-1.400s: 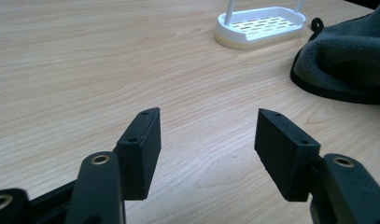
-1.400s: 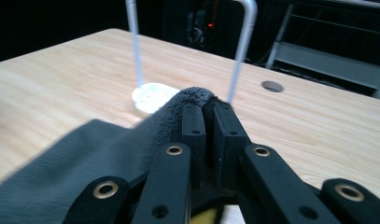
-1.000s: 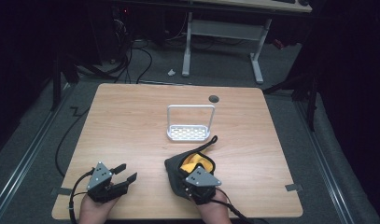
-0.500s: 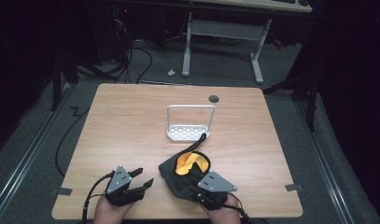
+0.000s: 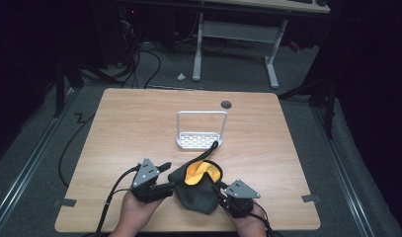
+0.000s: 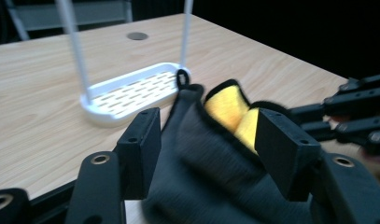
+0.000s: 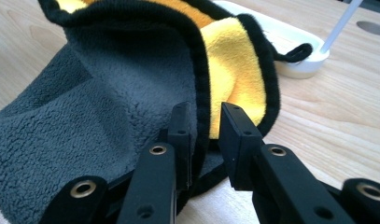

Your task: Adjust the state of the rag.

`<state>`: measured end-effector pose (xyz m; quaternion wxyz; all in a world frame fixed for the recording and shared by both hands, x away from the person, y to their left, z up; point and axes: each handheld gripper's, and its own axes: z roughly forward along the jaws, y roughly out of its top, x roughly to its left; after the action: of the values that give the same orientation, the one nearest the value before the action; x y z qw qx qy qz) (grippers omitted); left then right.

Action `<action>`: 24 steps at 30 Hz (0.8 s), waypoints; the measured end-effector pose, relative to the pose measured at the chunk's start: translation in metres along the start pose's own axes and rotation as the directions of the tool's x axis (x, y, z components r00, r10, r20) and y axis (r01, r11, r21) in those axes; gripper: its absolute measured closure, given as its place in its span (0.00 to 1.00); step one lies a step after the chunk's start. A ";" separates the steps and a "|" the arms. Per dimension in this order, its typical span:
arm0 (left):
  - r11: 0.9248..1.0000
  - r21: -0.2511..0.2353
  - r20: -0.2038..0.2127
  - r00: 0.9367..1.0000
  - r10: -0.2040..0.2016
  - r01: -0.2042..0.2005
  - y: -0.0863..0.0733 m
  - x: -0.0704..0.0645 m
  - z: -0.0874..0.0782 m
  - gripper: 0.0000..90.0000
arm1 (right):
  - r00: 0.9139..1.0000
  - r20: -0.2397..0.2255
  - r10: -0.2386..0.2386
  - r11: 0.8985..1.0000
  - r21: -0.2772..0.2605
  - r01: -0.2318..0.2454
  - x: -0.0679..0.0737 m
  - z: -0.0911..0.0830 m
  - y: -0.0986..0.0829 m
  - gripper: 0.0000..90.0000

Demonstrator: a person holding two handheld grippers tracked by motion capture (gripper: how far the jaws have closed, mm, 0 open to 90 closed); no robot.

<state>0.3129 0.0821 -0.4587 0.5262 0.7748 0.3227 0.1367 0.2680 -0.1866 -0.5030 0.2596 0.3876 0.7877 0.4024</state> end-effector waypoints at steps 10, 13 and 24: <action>0.994 0.111 0.054 0.998 -0.029 0.023 -0.016 -0.005 0.016 0.89 | 0.998 0.011 0.068 0.997 -0.044 -0.068 -0.018 -0.001 0.010 0.67; 0.993 0.115 0.047 0.999 -0.015 0.009 -0.022 -0.004 0.014 0.93 | 0.995 -0.002 0.098 0.993 -0.065 -0.098 -0.024 0.005 0.026 0.61; 0.992 0.124 0.046 0.999 0.014 -0.020 -0.037 -0.003 0.003 0.96 | 0.997 -0.043 0.068 0.998 0.010 -0.068 -0.020 0.049 0.047 0.75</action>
<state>0.2994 0.0865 -0.4930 0.4828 0.8117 0.3121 0.1032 0.3330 -0.1641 -0.4881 0.2270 0.4066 0.7811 0.4159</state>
